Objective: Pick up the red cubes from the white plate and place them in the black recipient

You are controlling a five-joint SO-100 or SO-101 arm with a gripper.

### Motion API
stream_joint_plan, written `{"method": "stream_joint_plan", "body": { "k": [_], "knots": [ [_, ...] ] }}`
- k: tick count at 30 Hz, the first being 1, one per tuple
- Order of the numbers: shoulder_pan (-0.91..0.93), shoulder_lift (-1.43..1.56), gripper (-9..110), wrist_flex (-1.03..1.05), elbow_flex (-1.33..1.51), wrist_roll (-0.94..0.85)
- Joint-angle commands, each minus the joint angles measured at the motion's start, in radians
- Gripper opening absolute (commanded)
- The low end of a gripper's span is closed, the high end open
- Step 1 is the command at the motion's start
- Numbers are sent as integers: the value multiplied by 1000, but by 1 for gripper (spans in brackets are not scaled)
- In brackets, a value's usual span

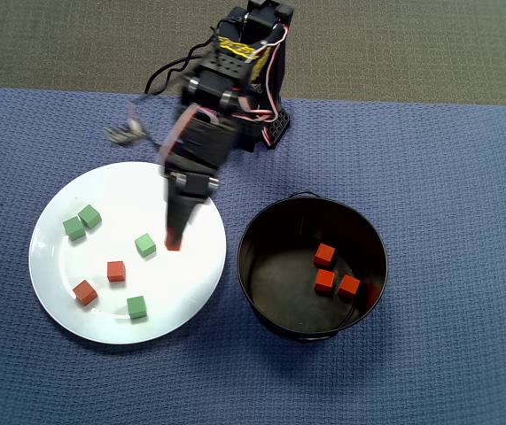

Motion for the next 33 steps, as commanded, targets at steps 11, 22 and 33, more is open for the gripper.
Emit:
{"method": "stream_joint_plan", "body": {
  "k": [11, 22, 33],
  "knots": [
    [-479, 150, 47, 304, -9, 31],
    [106, -164, 35, 179, -158, 86],
    [222, -615, 19, 348, -508, 84]
  ]
}}
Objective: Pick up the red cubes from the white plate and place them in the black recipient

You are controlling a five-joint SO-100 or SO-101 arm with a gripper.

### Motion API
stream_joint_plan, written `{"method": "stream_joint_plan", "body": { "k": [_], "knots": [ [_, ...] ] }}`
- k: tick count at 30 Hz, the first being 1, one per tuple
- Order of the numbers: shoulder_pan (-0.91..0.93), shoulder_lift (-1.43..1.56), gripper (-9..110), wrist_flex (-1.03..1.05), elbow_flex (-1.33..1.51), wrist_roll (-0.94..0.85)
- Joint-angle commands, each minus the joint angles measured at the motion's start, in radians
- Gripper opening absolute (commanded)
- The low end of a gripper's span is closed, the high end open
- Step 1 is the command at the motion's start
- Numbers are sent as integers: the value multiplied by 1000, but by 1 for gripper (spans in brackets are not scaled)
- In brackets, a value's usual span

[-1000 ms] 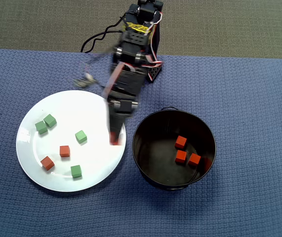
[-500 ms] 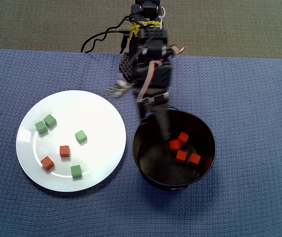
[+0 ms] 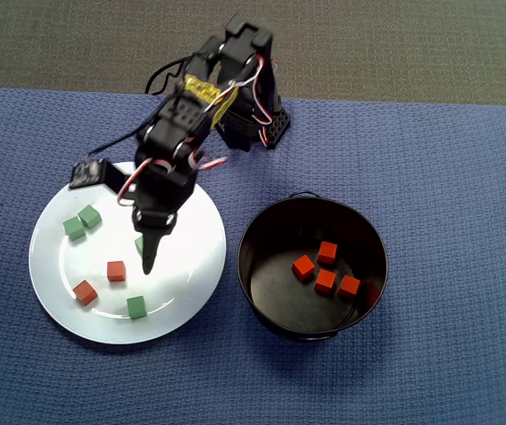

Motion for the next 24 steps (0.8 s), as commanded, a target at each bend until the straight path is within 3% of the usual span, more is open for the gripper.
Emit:
{"method": "stream_joint_plan", "body": {
  "k": [1, 11, 24],
  "knots": [
    [21, -124, 19, 75, -209, 8],
    [41, -400, 20, 206, -503, 31],
    [121, -586, 18, 233, -661, -18]
  ]
}}
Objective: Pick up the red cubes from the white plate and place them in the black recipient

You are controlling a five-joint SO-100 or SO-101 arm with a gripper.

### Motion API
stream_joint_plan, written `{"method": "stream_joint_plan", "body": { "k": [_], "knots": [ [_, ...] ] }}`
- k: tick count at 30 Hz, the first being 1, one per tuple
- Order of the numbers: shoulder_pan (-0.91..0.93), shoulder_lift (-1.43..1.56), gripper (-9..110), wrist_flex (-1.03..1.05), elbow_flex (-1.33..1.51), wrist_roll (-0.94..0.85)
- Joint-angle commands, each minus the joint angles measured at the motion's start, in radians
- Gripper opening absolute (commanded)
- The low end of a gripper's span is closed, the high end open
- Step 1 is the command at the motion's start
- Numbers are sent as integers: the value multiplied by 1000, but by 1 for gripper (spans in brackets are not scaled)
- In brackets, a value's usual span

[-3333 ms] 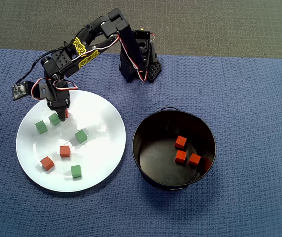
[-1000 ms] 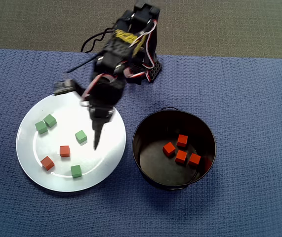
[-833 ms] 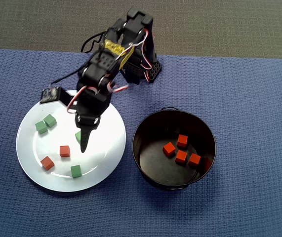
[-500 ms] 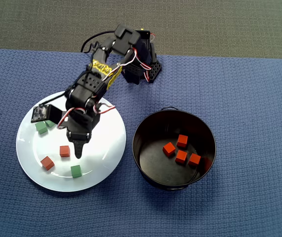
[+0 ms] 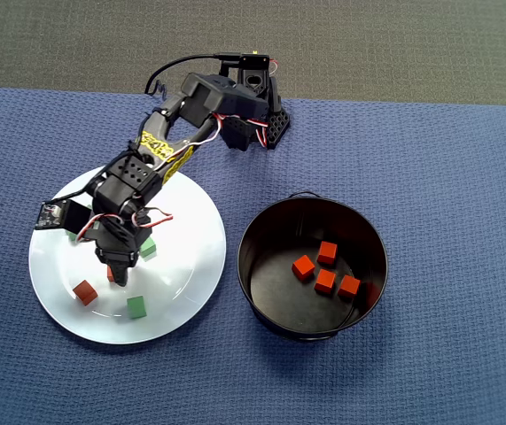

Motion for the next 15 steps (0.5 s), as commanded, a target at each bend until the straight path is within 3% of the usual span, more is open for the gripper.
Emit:
{"method": "stream_joint_plan", "body": {
  "k": [1, 15],
  "knots": [
    [21, 6, 17, 18, -100, -31],
    [18, -106, 19, -15, -158, -287]
  ]
}}
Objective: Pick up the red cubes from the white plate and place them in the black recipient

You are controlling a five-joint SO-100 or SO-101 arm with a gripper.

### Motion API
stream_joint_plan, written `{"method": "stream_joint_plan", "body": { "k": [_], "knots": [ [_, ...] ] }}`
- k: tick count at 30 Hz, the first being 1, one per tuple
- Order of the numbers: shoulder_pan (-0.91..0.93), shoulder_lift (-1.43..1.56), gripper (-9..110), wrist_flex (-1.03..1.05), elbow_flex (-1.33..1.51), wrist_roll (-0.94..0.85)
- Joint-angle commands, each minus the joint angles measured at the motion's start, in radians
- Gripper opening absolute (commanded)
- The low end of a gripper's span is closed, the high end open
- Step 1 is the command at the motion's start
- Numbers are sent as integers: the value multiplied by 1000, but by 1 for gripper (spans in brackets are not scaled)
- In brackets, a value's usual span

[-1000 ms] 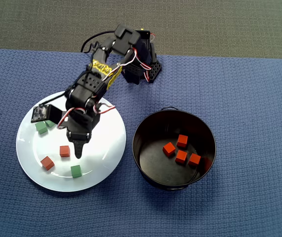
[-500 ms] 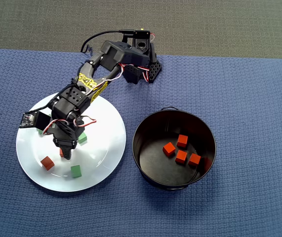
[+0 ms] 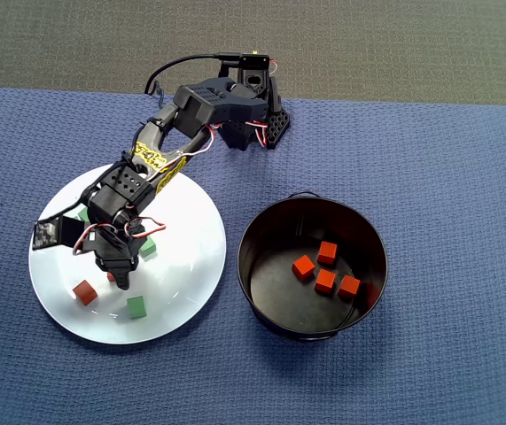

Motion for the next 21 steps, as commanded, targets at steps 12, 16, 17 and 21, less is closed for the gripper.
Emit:
{"method": "stream_joint_plan", "body": {
  "k": [12, 16, 17, 21],
  "knots": [
    [20, -3, 16, -61, -106, -49],
    [23, -9, 13, -61, -115, -46],
    [23, -11, 12, -61, -115, -46],
    [23, -17, 10, -57, -114, -63]
  ]
}}
